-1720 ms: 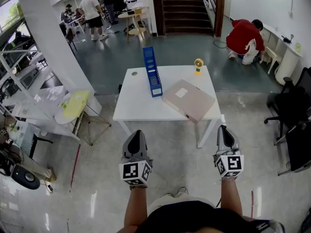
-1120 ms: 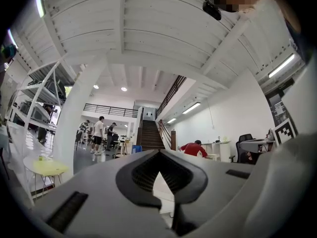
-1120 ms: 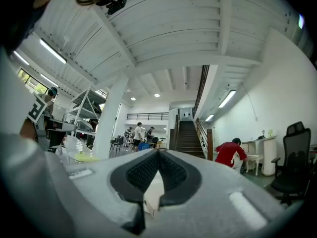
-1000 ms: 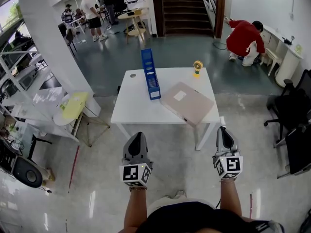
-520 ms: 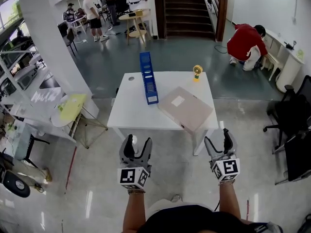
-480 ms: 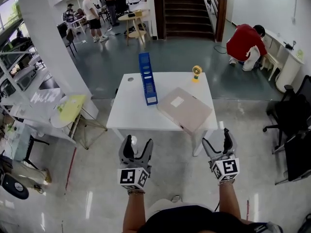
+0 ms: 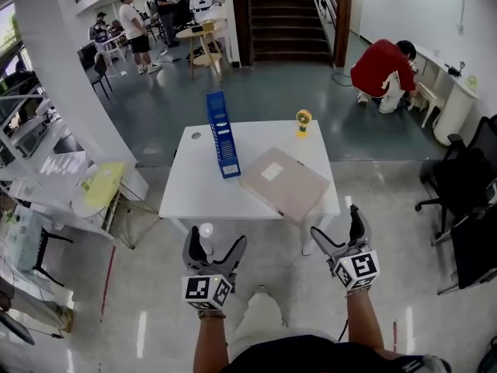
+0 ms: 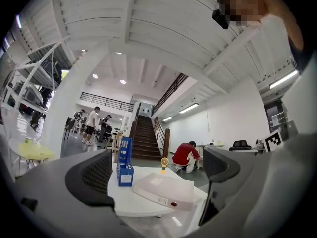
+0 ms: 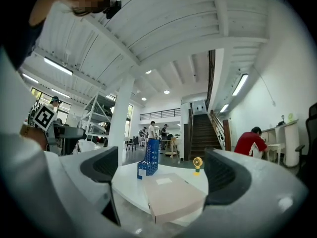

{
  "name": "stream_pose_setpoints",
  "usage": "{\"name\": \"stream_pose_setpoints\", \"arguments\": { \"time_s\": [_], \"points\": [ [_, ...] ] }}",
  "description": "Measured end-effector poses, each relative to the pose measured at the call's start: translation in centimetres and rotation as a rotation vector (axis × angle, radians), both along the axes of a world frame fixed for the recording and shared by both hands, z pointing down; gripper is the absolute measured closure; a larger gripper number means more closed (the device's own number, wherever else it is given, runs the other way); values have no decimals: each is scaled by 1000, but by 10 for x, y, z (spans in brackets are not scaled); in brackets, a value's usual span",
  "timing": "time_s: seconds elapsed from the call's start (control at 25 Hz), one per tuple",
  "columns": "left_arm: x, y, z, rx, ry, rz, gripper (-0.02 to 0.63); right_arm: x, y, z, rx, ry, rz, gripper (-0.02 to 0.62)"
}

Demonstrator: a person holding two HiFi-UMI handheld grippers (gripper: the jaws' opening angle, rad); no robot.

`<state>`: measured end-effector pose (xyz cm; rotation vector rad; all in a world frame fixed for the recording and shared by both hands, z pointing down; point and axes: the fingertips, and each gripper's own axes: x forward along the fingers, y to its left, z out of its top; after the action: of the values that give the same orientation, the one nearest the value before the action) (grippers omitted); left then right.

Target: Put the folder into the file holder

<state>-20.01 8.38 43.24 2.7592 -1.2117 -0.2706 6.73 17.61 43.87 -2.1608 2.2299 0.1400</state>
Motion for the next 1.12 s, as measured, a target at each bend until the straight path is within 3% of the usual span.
{"name": "stream_pose_setpoints", "arguments": {
  "time_s": [0.28, 0.68, 1.12],
  "points": [
    [26, -38, 13, -22, 18, 67, 48, 19, -40, 4, 11, -14, 9, 71],
    [74, -137, 31, -112, 26, 80, 48, 47, -138, 22, -61, 33, -38, 70],
    [119, -245, 87, -251, -50, 102, 48, 98, -243, 68, -189, -3, -38, 71]
  ]
}}
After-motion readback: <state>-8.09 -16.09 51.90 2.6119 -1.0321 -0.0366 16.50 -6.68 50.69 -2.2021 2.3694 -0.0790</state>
